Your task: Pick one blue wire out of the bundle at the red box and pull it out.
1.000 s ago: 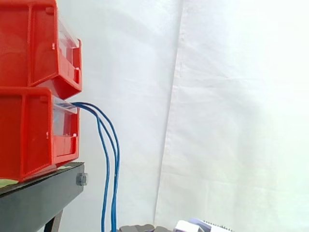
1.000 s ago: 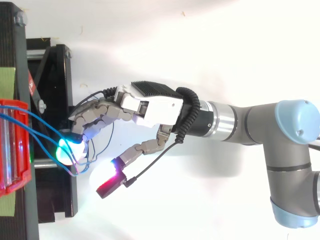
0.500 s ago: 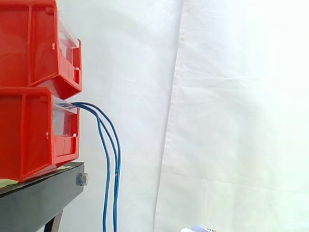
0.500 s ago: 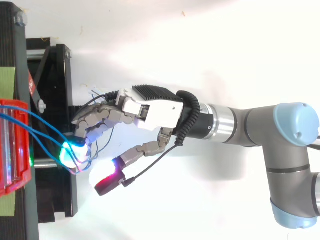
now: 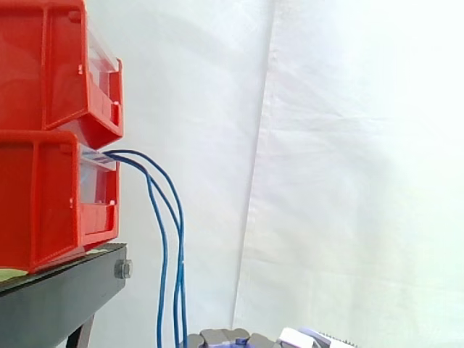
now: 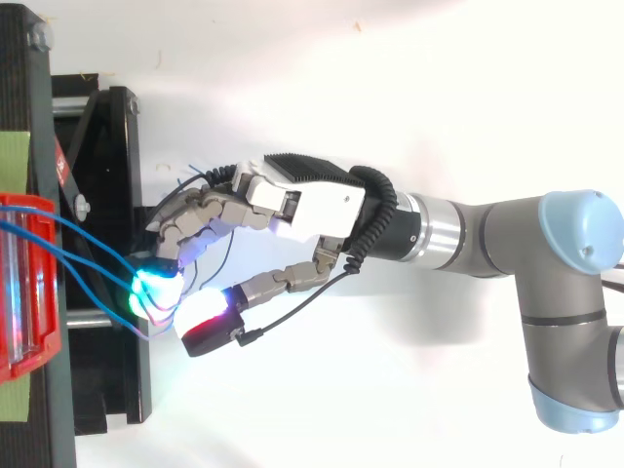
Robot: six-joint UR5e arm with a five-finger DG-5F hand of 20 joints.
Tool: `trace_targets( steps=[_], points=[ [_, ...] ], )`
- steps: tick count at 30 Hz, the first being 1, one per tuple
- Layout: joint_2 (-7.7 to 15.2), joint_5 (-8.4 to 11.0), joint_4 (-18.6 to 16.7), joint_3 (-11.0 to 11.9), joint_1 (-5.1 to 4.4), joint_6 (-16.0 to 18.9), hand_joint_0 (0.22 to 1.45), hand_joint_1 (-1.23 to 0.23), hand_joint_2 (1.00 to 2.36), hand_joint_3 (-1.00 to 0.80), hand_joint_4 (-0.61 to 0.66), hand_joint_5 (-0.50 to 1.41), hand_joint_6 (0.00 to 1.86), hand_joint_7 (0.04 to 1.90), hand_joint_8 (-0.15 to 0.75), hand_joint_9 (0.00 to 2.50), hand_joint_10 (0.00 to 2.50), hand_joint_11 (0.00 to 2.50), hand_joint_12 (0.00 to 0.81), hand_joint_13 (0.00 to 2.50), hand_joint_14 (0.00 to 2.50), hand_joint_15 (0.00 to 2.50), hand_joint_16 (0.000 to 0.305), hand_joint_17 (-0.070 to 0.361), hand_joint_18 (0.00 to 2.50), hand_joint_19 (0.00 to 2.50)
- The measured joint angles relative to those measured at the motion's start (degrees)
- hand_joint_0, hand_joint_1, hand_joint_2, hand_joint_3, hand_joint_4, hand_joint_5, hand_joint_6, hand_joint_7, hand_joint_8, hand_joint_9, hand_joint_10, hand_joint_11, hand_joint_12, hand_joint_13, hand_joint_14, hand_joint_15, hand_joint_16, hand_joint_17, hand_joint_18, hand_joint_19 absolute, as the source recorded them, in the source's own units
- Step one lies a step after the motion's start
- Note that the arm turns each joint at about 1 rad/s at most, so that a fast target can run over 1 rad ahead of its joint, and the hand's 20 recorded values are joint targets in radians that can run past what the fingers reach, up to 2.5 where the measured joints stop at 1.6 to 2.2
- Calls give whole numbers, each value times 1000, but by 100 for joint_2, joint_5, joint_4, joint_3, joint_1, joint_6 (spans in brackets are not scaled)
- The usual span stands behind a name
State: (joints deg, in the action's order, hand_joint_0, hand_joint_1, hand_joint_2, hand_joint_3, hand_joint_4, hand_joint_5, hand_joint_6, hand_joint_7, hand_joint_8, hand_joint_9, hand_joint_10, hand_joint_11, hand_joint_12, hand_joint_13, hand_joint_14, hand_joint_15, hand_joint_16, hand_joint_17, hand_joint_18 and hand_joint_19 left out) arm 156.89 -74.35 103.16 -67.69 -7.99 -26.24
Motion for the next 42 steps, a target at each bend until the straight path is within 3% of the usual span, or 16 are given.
trace_targets(
  steps=[8,31,36,42],
  points=[
    [0,-1,-213,-14,24,-95,614,-743,1016,-193,77,-208,925,793,309,966,9,785,415,858,18,547,57,128,612,377],
    [-4,3,-242,-92,-9,-115,614,-714,1010,-22,11,-189,958,804,345,1046,8,787,454,903,18,548,65,146,690,368],
    [-78,10,-294,-147,22,-78,617,-717,1006,-5,0,-185,958,811,350,1063,8,787,460,910,18,552,66,149,699,364],
    [-331,17,-248,-420,68,78,618,-719,1004,6,-7,-180,958,814,355,1072,9,787,465,915,17,549,67,150,706,369]
  ],
)
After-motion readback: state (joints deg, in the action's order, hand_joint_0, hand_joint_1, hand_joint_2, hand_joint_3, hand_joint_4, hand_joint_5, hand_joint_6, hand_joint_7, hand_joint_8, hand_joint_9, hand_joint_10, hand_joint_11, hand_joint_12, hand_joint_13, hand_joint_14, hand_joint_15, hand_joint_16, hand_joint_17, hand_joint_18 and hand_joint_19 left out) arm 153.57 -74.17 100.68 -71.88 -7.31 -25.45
